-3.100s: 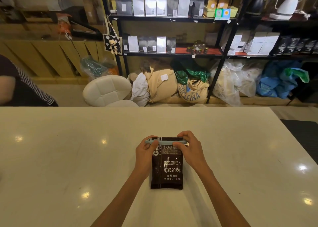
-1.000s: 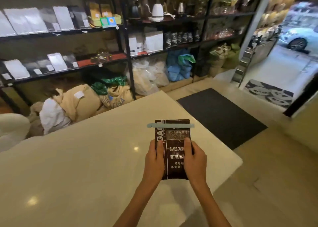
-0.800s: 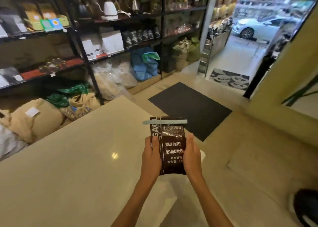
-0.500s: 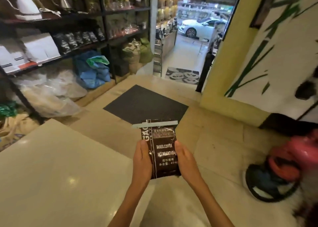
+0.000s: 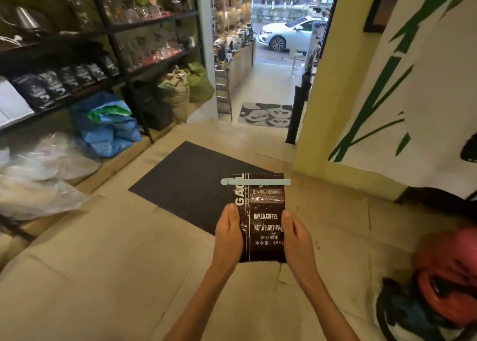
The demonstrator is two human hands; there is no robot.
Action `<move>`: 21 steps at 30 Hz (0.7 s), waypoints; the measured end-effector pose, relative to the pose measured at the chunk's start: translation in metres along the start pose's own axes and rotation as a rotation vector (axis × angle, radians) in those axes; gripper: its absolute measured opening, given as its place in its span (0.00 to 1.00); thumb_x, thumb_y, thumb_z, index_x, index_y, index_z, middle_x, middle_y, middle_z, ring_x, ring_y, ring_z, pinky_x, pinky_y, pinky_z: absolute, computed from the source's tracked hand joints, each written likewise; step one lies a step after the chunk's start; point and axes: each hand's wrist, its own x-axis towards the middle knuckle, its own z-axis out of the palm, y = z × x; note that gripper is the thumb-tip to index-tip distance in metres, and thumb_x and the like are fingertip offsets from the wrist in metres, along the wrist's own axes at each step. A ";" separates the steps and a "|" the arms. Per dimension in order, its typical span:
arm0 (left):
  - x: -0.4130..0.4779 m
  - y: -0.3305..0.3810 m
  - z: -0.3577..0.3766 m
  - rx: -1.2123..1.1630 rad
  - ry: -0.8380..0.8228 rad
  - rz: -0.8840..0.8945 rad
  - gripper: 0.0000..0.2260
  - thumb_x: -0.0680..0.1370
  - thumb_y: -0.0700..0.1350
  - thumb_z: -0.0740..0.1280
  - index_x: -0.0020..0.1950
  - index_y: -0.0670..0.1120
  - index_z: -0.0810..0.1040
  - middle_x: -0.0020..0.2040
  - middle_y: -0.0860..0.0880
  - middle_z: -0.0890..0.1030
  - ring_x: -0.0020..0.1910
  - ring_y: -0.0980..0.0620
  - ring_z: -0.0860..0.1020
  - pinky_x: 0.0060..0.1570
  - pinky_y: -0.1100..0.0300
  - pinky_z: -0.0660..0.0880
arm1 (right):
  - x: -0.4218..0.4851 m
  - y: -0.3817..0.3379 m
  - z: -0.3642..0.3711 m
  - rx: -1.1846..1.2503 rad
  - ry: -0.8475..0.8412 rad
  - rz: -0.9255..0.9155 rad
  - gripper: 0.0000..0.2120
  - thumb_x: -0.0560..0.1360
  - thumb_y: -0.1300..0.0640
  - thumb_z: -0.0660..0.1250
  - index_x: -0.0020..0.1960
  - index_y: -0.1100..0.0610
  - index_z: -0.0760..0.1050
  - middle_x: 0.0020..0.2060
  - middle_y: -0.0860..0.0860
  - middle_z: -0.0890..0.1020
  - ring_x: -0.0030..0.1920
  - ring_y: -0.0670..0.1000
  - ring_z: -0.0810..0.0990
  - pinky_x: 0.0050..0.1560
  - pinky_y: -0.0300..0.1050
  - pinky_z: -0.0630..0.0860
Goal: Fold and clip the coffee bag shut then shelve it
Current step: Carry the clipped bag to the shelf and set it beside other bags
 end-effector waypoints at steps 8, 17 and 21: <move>0.157 0.013 -0.014 -0.074 0.110 -0.043 0.13 0.76 0.66 0.53 0.47 0.64 0.75 0.52 0.43 0.82 0.49 0.45 0.84 0.48 0.50 0.82 | 0.177 -0.026 0.065 -0.015 -0.175 -0.048 0.15 0.82 0.46 0.56 0.47 0.48 0.79 0.37 0.46 0.85 0.38 0.38 0.83 0.34 0.29 0.75; 0.366 0.002 -0.126 -0.113 0.391 0.007 0.12 0.81 0.57 0.55 0.55 0.53 0.73 0.49 0.46 0.82 0.43 0.54 0.85 0.37 0.64 0.80 | 0.358 -0.062 0.258 0.007 -0.436 -0.078 0.17 0.77 0.37 0.55 0.51 0.45 0.76 0.44 0.49 0.85 0.43 0.43 0.85 0.39 0.39 0.81; 0.450 0.021 -0.207 -0.142 0.522 0.046 0.15 0.79 0.60 0.57 0.57 0.51 0.74 0.50 0.45 0.83 0.46 0.50 0.85 0.40 0.60 0.81 | 0.430 -0.107 0.362 0.006 -0.596 -0.155 0.13 0.77 0.37 0.56 0.51 0.41 0.76 0.44 0.45 0.85 0.44 0.43 0.86 0.40 0.41 0.81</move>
